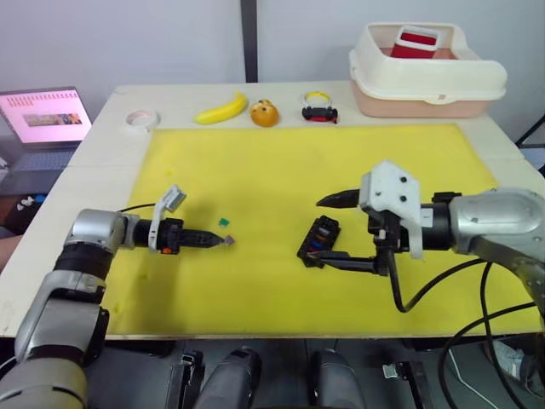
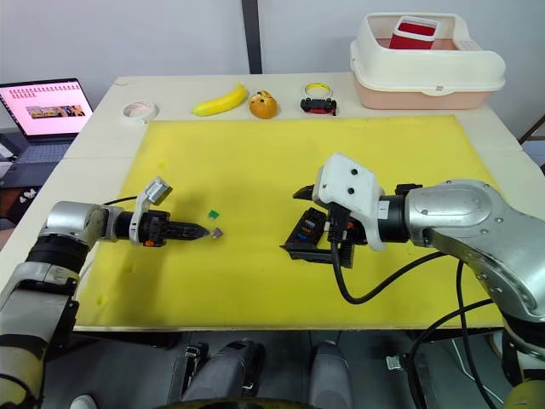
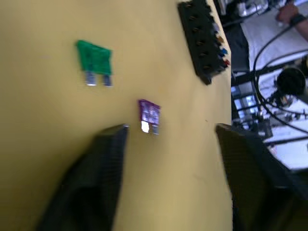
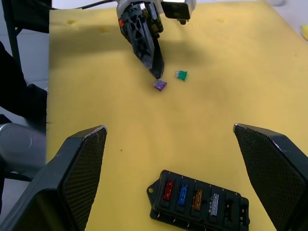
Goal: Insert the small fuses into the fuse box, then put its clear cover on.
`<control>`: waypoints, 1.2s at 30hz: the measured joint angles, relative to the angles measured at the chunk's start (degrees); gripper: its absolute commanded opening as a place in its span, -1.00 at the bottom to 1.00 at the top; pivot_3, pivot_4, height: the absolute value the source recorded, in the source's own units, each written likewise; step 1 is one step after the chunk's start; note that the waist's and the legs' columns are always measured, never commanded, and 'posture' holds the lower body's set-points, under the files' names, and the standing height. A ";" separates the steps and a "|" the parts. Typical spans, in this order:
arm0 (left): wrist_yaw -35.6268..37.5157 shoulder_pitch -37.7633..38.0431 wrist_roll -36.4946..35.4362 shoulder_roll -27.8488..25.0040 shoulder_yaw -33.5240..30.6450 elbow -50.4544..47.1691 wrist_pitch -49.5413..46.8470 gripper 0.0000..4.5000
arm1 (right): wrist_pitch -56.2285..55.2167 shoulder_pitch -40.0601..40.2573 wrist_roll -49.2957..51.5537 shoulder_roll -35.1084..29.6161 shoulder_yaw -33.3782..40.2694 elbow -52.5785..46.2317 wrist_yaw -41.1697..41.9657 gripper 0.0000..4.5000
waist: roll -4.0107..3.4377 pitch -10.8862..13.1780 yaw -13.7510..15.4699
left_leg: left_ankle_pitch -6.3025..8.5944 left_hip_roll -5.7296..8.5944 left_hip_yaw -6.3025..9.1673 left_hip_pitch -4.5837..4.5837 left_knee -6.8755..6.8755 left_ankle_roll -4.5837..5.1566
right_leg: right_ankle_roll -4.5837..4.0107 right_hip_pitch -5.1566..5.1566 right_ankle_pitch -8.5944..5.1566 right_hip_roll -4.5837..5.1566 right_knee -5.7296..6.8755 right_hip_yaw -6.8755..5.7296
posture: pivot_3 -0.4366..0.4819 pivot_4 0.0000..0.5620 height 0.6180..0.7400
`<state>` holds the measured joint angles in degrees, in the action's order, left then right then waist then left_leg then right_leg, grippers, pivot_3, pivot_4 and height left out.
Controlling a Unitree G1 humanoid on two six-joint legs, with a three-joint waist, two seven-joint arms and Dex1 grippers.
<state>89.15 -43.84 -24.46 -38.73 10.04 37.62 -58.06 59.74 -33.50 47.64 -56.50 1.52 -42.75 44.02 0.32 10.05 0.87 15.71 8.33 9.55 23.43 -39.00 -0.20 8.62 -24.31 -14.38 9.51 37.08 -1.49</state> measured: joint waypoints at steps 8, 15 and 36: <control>-0.53 -2.09 0.20 1.92 0.02 2.47 -2.73 0.44 | 0.01 -1.00 -0.08 0.06 -1.08 0.20 -0.89 1.00 | 0.00 0.00 0.11 | 0.00 0.01 0.01 0.00 -0.01 -0.01 | 0.00 0.02 0.00 0.01 -0.01 0.00 | -0.05 -0.47 1.00; -0.67 -3.61 1.01 3.95 0.04 4.59 -2.07 0.44 | 0.02 -1.01 -0.10 0.25 -1.61 0.19 -1.74 1.00 | 0.00 0.00 0.75 | 0.00 0.03 0.00 0.00 -0.03 -0.01 | 0.00 0.03 0.00 0.02 -0.01 0.01 | -0.05 -0.47 1.00; 0.32 -2.50 2.21 3.12 -0.37 2.96 0.50 -0.99 | 0.69 -1.00 -0.05 0.39 -1.78 0.11 -2.96 1.00 | 0.01 0.00 -0.12 | -0.02 -0.01 0.03 0.00 0.01 -0.04 | 0.00 -0.04 0.00 -0.02 0.02 0.01 | -0.05 -0.47 1.00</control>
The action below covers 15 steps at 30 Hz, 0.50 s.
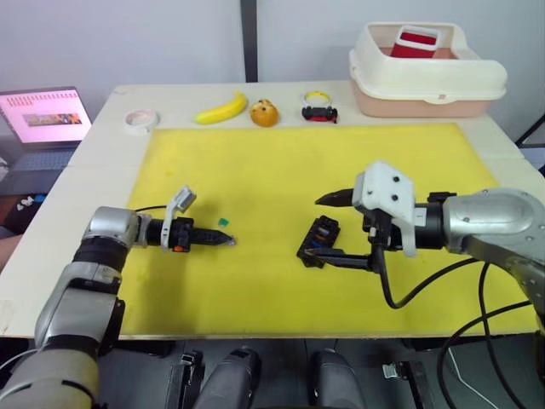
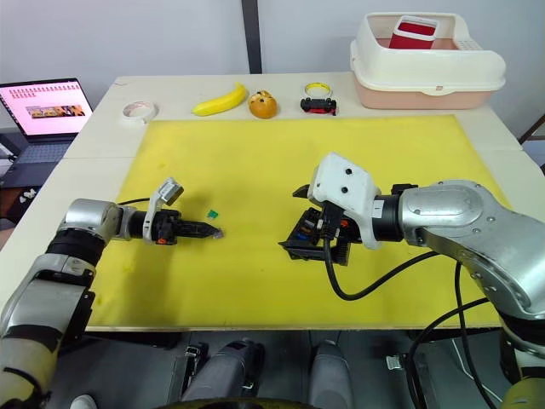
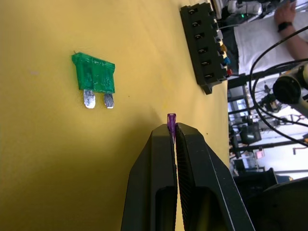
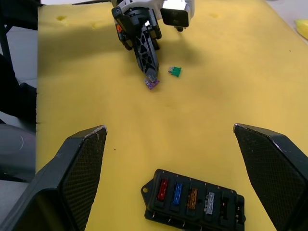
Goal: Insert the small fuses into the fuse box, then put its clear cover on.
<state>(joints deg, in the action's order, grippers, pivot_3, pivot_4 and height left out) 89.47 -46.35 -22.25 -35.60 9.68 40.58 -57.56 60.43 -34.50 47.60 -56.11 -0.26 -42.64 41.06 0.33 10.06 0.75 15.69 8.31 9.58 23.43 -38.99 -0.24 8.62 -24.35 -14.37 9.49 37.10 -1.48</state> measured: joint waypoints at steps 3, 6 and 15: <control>-1.56 -0.02 -3.23 0.13 -3.15 -6.34 -2.47 -0.99 | 1.49 0.00 1.85 2.52 0.31 0.20 -1.86 1.00 | 0.02 0.02 -0.10 | 0.00 -0.03 0.01 0.01 0.02 0.00 | 0.00 -0.02 0.00 0.00 -0.01 0.00 | -0.05 -0.47 1.00; -4.87 -0.95 -8.30 1.61 -8.39 -15.15 -6.35 -0.99 | 5.93 -0.01 8.60 8.56 2.94 1.94 -7.32 1.00 | 0.04 0.02 -0.17 | 0.00 -0.03 0.02 0.02 0.03 0.00 | 0.00 -0.01 0.00 0.02 -0.03 0.02 | -0.05 -0.47 1.00; -17.54 -3.46 -23.12 10.01 -17.80 -34.72 -12.25 -0.99 | 6.75 -2.40 44.13 18.26 7.72 16.39 -42.14 1.00 | 0.00 0.01 -0.82 | -0.03 -0.06 0.01 0.01 0.15 -0.05 | -0.02 -0.09 0.01 0.01 -0.04 0.04 | -0.05 -0.47 1.00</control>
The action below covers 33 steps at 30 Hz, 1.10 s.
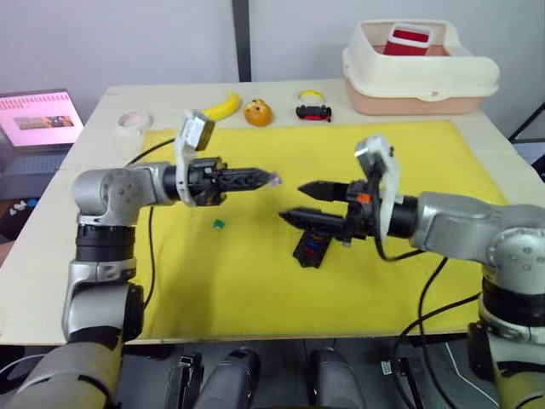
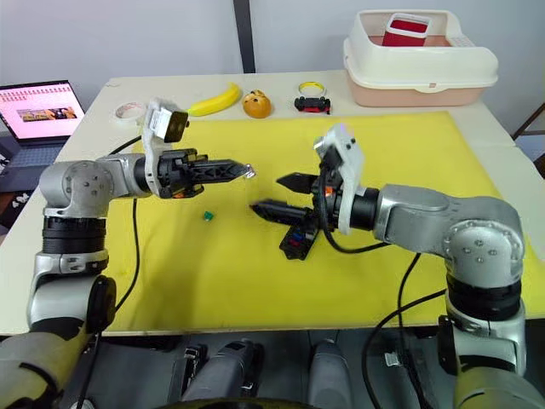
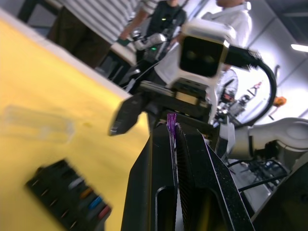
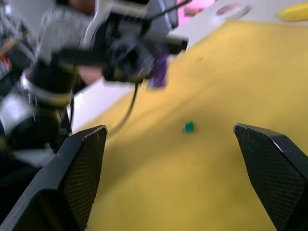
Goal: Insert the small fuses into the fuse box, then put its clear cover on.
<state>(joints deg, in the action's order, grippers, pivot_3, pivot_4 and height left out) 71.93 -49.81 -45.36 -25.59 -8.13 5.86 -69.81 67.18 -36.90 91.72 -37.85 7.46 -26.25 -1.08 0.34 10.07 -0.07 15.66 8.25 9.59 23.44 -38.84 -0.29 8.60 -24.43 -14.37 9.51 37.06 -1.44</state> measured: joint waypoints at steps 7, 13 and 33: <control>-3.04 2.37 -1.68 0.06 0.45 -1.54 1.66 -1.00 | -7.14 0.01 13.90 -3.68 -2.91 0.48 -10.96 0.20 | 0.00 0.00 -0.53 | 0.00 0.00 -0.01 0.00 0.00 0.00 | 0.00 0.00 0.00 -0.04 -0.01 -0.01 | -0.05 -0.47 1.00; -3.62 2.42 -2.94 -0.02 0.67 -1.57 2.73 -1.00 | -10.57 0.01 17.72 -5.91 -5.52 -0.89 -13.21 -0.04 | 0.00 0.00 -0.54 | 0.00 0.01 -0.01 0.00 0.00 0.01 | 0.00 0.01 0.00 -0.05 -0.01 -0.01 | -0.05 -0.47 1.00; -5.24 2.96 -4.76 -0.18 0.73 -1.93 3.19 -1.00 | -13.94 -0.24 18.57 -7.43 -8.91 -1.00 -12.47 -0.04 | 0.01 0.00 -0.53 | 0.00 0.01 -0.01 0.00 0.01 0.01 | 0.00 0.01 0.00 -0.06 -0.03 -0.01 | -0.05 -0.47 1.00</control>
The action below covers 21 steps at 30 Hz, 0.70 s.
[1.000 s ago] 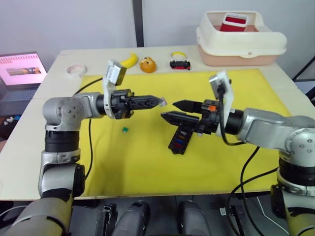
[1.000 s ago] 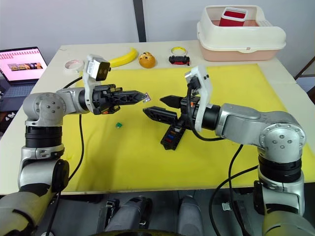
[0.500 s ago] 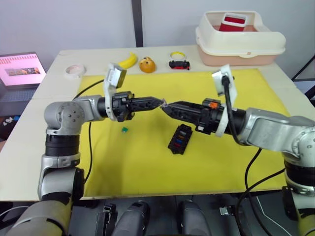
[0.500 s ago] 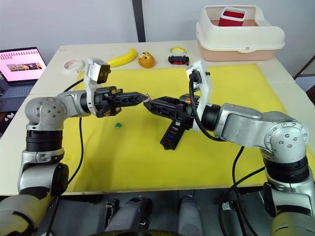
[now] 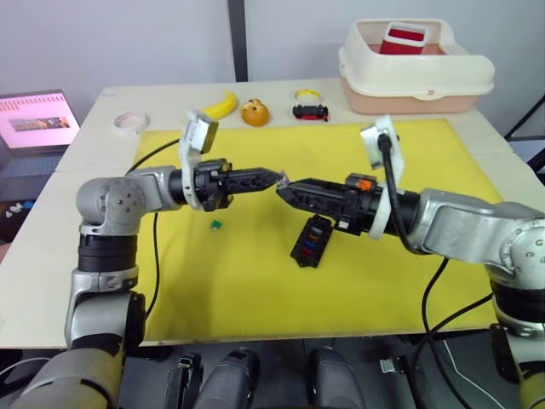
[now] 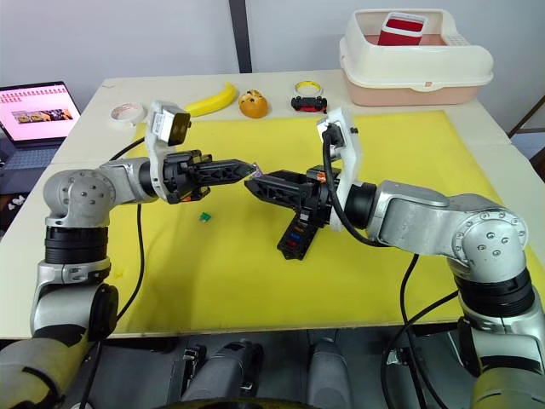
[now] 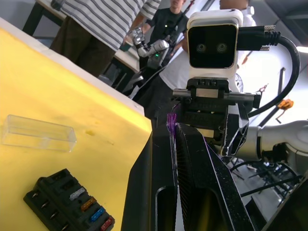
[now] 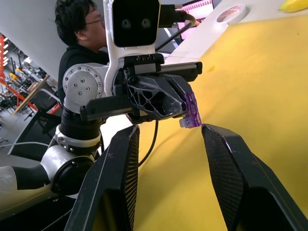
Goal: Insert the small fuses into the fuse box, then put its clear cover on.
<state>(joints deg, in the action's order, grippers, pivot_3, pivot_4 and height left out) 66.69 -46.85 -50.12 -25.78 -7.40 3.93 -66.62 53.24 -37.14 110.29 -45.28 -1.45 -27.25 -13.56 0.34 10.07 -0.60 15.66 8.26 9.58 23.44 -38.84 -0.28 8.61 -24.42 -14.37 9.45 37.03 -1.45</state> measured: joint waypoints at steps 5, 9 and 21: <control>-0.03 0.38 -0.61 -0.26 0.15 -0.41 -0.03 -1.00 | -0.27 -0.12 0.00 -0.26 -0.07 0.00 0.39 -0.04 | 0.00 0.00 -0.01 | 0.00 0.00 0.00 0.00 0.00 0.00 | 0.00 0.00 0.00 0.00 0.00 0.00 | -0.05 -0.47 1.00; 0.21 1.47 -0.62 -0.80 1.23 -0.67 -0.07 -1.00 | -0.30 -0.17 0.00 -0.37 -0.12 0.00 0.53 -0.15 | 0.00 0.00 0.03 | 0.00 0.00 0.00 0.00 0.00 0.00 | 0.00 0.00 0.00 0.00 0.00 0.00 | -0.05 -0.47 1.00; 0.31 1.52 -2.31 -1.38 1.49 -0.67 0.59 -1.00 | -1.01 -0.27 -0.39 -1.14 -0.17 0.55 0.41 -0.99 | 0.00 0.00 0.02 | 0.00 0.00 0.00 0.00 0.01 0.00 | 0.00 0.01 0.00 0.00 -0.02 0.00 | -0.05 -0.47 1.00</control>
<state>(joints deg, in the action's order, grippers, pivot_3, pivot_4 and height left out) 67.00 -45.33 -52.44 -27.15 -5.91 3.26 -66.03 52.23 -37.41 109.90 -46.42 -1.61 -26.71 -13.14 0.34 10.07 -0.58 15.66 8.26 9.58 23.44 -38.83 -0.28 8.60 -24.42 -14.37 9.45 37.01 -1.45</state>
